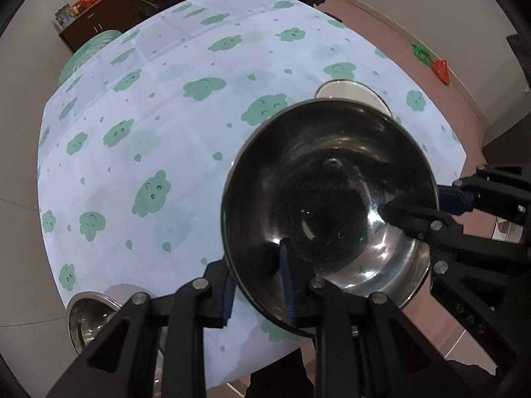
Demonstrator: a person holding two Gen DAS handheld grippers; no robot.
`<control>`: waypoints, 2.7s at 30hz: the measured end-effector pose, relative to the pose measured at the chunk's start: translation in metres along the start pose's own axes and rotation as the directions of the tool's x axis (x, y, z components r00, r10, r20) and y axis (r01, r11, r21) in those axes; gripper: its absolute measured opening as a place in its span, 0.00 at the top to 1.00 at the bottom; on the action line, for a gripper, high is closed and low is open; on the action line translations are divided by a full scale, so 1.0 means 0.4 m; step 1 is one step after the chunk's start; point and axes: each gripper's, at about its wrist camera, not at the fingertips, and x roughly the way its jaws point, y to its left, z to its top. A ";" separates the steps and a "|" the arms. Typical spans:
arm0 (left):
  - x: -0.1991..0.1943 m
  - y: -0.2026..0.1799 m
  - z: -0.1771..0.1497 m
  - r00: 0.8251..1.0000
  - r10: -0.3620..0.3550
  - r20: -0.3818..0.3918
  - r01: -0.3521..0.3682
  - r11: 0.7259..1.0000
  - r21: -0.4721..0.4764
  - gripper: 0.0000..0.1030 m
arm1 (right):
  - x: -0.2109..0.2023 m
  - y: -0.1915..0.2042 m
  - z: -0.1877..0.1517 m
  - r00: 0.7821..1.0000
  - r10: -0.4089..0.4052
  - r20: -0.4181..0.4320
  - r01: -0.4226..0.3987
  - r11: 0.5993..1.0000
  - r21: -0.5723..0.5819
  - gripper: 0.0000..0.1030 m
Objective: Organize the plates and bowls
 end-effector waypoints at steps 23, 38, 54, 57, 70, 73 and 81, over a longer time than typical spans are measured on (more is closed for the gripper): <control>0.076 -0.018 -0.009 0.997 -0.021 -0.067 0.025 0.998 0.050 0.79 | 0.074 -0.008 -0.011 0.997 -0.005 -0.078 0.006 1.000 0.010 0.82; 0.119 -0.024 0.015 0.995 -0.018 -0.095 0.025 0.997 0.069 0.79 | 0.119 -0.016 0.000 0.993 -0.022 -0.116 0.022 1.000 0.000 0.81; 0.116 -0.026 0.017 0.992 -0.032 -0.125 0.041 0.997 0.068 0.73 | 0.130 -0.005 0.008 0.988 -0.022 -0.153 0.020 1.000 -0.013 0.76; 0.112 -0.025 0.015 0.991 -0.039 -0.127 0.047 0.997 0.060 0.72 | 0.129 -0.004 0.005 0.988 -0.020 -0.152 0.018 1.000 -0.011 0.73; 0.069 -0.008 0.005 0.994 -0.052 -0.094 0.055 0.998 0.026 0.71 | 0.090 -0.012 -0.006 0.994 0.039 -0.100 -0.037 0.999 0.022 0.56; 0.057 0.000 0.005 0.995 -0.053 -0.079 0.054 0.998 0.011 0.67 | 0.068 -0.018 -0.010 0.997 0.036 -0.073 -0.034 0.999 0.025 0.55; 0.043 0.007 0.015 0.997 -0.048 -0.055 0.048 0.999 -0.003 0.67 | 0.047 -0.021 -0.009 0.998 0.046 -0.035 -0.045 0.998 0.035 0.55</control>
